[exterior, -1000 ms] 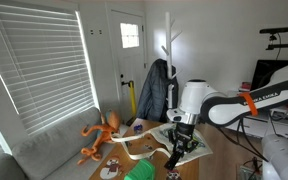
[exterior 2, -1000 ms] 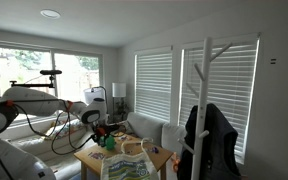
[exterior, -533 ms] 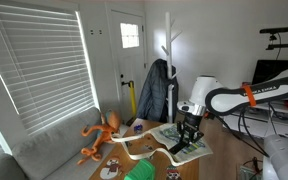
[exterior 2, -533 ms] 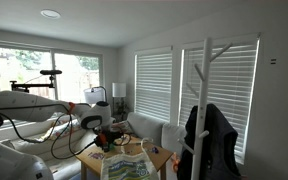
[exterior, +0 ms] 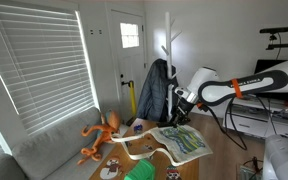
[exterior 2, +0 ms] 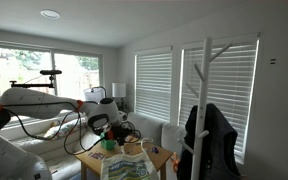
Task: Put the remote on the table's top left corner
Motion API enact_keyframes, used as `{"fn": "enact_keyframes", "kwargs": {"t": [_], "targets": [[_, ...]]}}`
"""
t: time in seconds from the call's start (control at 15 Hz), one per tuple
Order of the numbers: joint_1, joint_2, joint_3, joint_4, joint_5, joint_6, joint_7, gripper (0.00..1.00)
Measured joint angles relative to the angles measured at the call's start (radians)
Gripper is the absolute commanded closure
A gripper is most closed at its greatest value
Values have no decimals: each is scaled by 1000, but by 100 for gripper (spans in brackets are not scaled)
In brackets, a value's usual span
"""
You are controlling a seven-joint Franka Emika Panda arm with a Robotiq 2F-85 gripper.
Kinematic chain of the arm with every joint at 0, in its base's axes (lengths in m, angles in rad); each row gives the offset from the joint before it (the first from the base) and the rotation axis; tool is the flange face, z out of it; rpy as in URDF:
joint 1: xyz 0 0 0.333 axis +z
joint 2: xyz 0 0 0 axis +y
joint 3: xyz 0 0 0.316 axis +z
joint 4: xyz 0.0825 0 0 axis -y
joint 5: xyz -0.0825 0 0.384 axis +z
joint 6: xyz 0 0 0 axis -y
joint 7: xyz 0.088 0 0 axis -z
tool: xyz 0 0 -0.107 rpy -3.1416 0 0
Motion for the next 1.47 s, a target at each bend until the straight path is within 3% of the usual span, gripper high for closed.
{"fn": "enact_keyframes", "kwargs": {"t": [0.67,0.73,0.87,0.93,1.2,1.47], "targets": [[-259,117,-160,-6,-87,109,194,83],[-279,124,-177,-13,-87,111,215,58],[-282,127,-192,-16,-87,111,212,58],[-277,127,-191,-16,-87,111,212,83],[-260,134,-184,-8,-87,124,222,83],[-203,228,-125,106,-106,132,288,83]]}}
